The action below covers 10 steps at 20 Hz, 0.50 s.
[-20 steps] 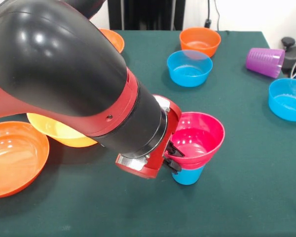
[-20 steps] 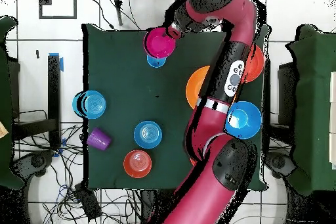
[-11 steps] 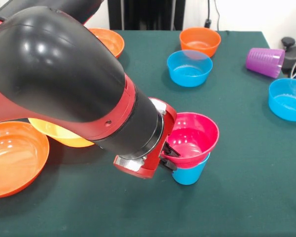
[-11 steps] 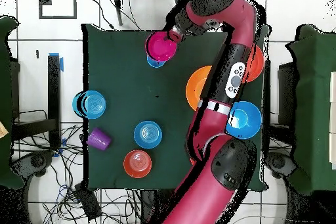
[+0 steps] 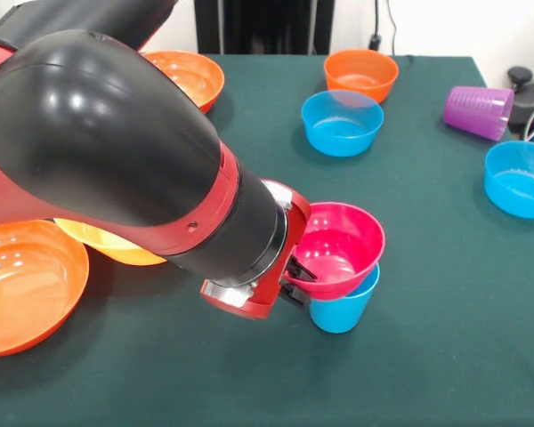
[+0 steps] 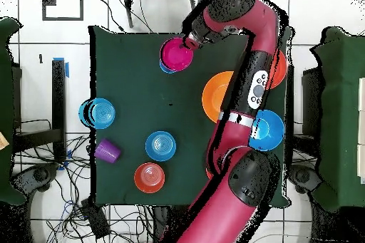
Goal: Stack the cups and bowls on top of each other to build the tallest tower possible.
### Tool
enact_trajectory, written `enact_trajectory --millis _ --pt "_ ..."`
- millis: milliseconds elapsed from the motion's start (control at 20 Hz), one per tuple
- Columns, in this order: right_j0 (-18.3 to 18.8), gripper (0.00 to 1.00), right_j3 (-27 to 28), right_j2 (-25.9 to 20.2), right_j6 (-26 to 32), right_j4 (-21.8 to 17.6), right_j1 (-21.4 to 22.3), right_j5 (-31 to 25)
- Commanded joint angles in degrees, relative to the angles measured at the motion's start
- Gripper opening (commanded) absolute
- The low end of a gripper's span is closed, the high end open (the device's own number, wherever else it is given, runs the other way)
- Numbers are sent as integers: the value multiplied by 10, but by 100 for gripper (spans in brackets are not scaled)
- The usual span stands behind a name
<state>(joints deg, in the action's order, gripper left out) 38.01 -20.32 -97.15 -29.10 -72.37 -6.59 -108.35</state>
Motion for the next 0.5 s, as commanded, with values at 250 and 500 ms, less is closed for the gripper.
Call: enact_trajectory --millis 250,500 --pt "-12 0 -37 136 -206 47 28 77" --pt "0 0 -93 184 -252 94 44 108"
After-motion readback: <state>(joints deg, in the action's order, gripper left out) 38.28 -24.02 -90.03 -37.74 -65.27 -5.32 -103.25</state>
